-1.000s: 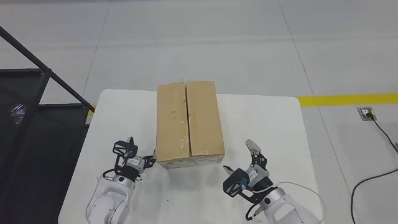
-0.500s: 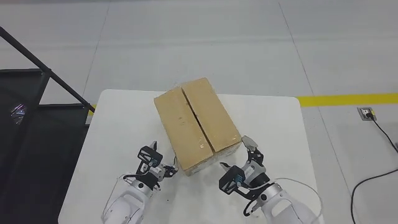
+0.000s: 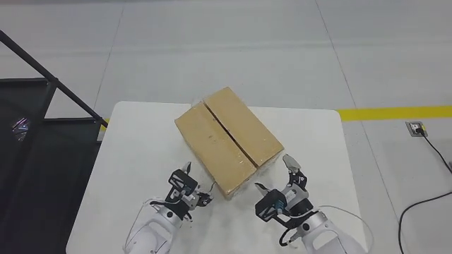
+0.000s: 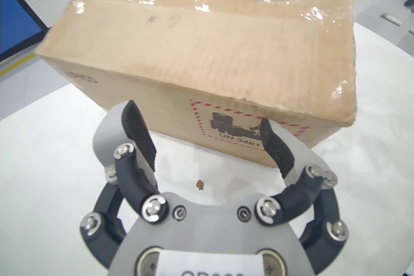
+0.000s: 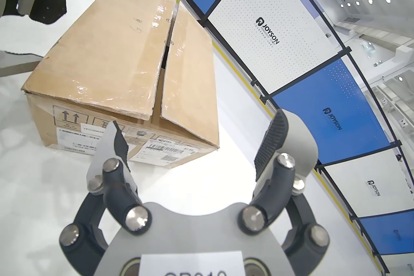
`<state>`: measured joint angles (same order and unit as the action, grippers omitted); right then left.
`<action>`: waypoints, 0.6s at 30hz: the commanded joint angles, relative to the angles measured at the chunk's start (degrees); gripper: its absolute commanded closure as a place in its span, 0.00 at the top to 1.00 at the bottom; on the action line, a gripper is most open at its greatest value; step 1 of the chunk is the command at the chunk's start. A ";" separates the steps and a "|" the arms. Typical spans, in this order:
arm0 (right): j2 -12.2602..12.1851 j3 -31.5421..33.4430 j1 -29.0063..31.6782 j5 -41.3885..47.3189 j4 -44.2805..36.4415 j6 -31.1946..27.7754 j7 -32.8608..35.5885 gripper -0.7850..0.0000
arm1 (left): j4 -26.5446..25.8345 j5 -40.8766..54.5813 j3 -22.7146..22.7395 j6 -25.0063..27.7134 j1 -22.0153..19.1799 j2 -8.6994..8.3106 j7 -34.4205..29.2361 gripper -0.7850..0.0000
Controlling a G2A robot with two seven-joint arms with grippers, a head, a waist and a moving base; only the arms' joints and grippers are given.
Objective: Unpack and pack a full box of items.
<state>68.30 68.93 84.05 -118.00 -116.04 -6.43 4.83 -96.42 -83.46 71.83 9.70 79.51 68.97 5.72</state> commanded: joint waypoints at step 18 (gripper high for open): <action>5.38 -24.96 -13.51 -18.67 5.96 -1.70 17.72 1.00 | 1.40 15.14 19.77 -2.02 7.44 -1.21 5.45 1.00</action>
<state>73.41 44.56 71.35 -135.53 -110.59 -8.28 21.39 -95.15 -68.51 91.54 7.65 86.84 67.74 11.00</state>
